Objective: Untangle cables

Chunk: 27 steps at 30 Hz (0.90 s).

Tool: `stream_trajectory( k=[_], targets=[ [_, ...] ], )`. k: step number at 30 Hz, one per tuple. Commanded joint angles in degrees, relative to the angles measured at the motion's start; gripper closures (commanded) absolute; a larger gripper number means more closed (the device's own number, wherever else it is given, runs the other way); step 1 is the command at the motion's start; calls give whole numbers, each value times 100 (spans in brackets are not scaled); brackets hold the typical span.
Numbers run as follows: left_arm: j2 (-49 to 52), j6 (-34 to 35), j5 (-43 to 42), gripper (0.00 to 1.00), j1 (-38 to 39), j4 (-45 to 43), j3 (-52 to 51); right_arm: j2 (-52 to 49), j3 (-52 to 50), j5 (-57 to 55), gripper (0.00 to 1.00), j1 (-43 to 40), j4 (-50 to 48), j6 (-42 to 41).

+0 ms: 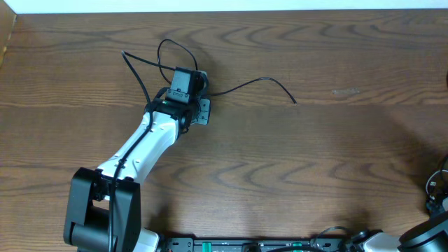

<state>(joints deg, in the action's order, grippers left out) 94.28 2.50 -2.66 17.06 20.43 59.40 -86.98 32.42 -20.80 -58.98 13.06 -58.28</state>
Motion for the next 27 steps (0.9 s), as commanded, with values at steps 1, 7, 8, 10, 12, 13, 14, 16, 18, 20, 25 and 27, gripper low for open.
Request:
stream_trajectory(
  k=[1, 7, 8, 10, 12, 13, 14, 16, 18, 20, 25, 27],
  targets=[
    [-20, -103, 74, 93, 15, 7, 35, -531, -74, 608, 99, -7, -90, -22],
    [-20, -103, 74, 93, 15, 7, 35, -1276, -70, 813, 99, -7, -704, 240],
    [-20, -103, 74, 93, 15, 7, 35, -1377, -70, 881, 99, -7, -809, 306],
    [-20, -103, 74, 92, 15, 7, 35, -1674, -61, 1095, 99, -4, -1145, 503],
    [-20, -103, 74, 93, 15, 7, 35, -1991, -55, 1266, 99, 26, -1482, 671],
    [-20, -103, 74, 93, 15, 9, 35, -2083, -50, 1285, 99, 59, -1563, 693],
    [-20, -103, 74, 92, 17, 7, 35, -2173, -35, 1309, 99, 94, -1659, 782],
    [-20, -101, 74, 93, 17, 9, 35, -2378, 81, 1541, 99, 216, -1930, 1257],
    [-20, -101, 74, 93, 17, 9, 35, -2459, 221, 1751, 99, 326, -2048, 1628],
    [-20, -101, 72, 92, 17, 11, 35, -2516, 439, 2035, 99, 446, -2135, 2050],
    [-20, -101, 72, 93, 17, 11, 35, -2566, 997, 2771, 99, 726, -2144, 2844],
    [-20, -101, 72, 92, 17, 11, 35, -2566, 1196, 2929, 99, 833, -2142, 2885]
  ],
)
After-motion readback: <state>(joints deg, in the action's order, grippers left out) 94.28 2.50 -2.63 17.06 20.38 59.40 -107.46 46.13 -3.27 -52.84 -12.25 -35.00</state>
